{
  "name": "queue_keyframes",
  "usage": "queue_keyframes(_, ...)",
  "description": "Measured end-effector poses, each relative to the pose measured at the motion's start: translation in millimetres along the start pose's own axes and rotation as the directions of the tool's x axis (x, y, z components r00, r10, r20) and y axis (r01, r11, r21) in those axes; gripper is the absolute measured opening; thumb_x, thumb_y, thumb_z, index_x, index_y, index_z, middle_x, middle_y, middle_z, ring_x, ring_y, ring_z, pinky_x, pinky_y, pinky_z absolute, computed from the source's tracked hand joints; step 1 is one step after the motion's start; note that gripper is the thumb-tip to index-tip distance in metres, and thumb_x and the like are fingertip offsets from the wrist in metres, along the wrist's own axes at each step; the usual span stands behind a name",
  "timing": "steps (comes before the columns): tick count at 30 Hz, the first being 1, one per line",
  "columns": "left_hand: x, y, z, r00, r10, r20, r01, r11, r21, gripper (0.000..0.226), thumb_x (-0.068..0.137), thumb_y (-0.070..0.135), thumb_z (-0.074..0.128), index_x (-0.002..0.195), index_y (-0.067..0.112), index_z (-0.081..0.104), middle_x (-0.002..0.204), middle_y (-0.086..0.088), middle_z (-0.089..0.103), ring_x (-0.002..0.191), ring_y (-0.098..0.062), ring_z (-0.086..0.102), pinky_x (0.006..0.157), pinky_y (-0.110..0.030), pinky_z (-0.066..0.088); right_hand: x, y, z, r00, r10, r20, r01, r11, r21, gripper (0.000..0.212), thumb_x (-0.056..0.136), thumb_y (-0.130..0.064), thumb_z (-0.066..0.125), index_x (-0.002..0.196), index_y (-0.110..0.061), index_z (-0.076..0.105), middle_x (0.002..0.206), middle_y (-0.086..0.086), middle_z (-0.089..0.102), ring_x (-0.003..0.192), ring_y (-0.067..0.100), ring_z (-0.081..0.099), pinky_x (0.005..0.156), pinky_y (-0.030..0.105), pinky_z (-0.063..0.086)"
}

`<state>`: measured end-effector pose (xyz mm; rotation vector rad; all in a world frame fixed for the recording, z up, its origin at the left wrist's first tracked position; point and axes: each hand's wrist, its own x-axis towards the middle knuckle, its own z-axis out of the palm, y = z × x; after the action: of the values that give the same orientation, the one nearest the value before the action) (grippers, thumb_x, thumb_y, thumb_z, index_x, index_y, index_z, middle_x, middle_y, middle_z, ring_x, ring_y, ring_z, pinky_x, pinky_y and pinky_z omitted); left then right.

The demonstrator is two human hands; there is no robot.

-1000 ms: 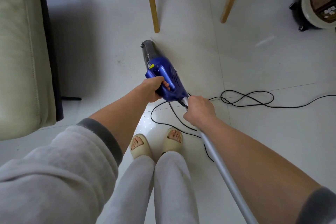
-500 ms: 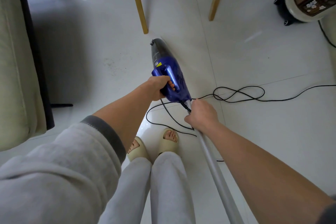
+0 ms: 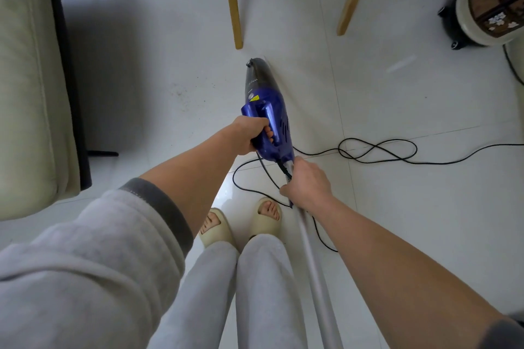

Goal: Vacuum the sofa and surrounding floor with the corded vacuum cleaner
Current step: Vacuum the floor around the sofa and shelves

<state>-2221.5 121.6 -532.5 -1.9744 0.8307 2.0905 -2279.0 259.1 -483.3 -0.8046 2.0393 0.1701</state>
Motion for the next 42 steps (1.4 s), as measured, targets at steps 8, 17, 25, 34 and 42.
queue_keyframes(8,-4,-8,-50,0.999,0.026,-0.039,-0.028,0.999,-0.031,0.023,0.091,0.003,0.047,0.069,0.008,0.051,0.062,-0.005,0.054,0.058,-0.018,0.054,0.071,-0.029,0.052,0,-37,15,0.998,-0.051,0.026,0.052,0.998,-0.037,0.038,0.078,-0.014,0.069,0.11,-0.012,0.049,0.092,0.003,0.054,0.081,0.023,0.05,0.063,0.028,0.039)
queue_keyframes(17,-8,-22,-121,0.997,-0.005,-0.083,-0.014,0.976,-0.219,0.021,0.094,0.004,0.044,0.075,0.009,0.05,0.063,-0.003,0.051,0.054,-0.014,0.052,0.055,-0.022,0.049,3,-90,36,0.987,-0.153,0.047,0.159,0.969,-0.191,0.037,0.078,-0.015,0.069,0.11,-0.012,0.051,0.107,0.007,0.059,0.098,0.027,0.058,0.067,0.03,0.039)
queue_keyframes(25,-7,-47,-182,0.99,-0.068,-0.127,0.005,0.896,-0.443,0.022,0.097,0.007,0.043,0.076,0.009,0.049,0.066,-0.002,0.049,0.057,-0.012,0.05,0.06,-0.022,0.049,7,-140,56,0.962,-0.255,0.099,0.273,0.898,-0.345,0.03,0.079,-0.012,0.065,0.106,-0.016,0.051,0.094,0.002,0.057,0.084,0.025,0.054,0.065,0.028,0.039)
queue_keyframes(34,-19,-77,-238,0.985,-0.086,-0.152,-0.013,0.832,-0.554,0.019,0.097,0.004,0.043,0.079,0.007,0.05,0.068,-0.002,0.048,0.06,-0.011,0.049,0.065,-0.023,0.049,-7,-182,90,0.934,-0.319,0.159,0.357,0.839,-0.411,0.031,0.079,-0.008,0.062,0.105,-0.017,0.049,0.088,0.001,0.049,0.079,0.024,0.048,0.064,0.027,0.038)
queue_keyframes(42,-29,-95,-262,0.985,-0.113,-0.129,0.022,0.829,-0.559,0.014,0.097,0.005,0.046,0.084,0.006,0.053,0.07,-0.003,0.052,0.062,-0.012,0.051,0.069,-0.024,0.05,-24,-195,107,0.932,-0.313,0.181,0.361,0.834,-0.418,0.028,0.078,-0.007,0.061,0.096,-0.018,0.042,0.086,0.0,0.054,0.078,0.024,0.052,0.062,0.026,0.038)
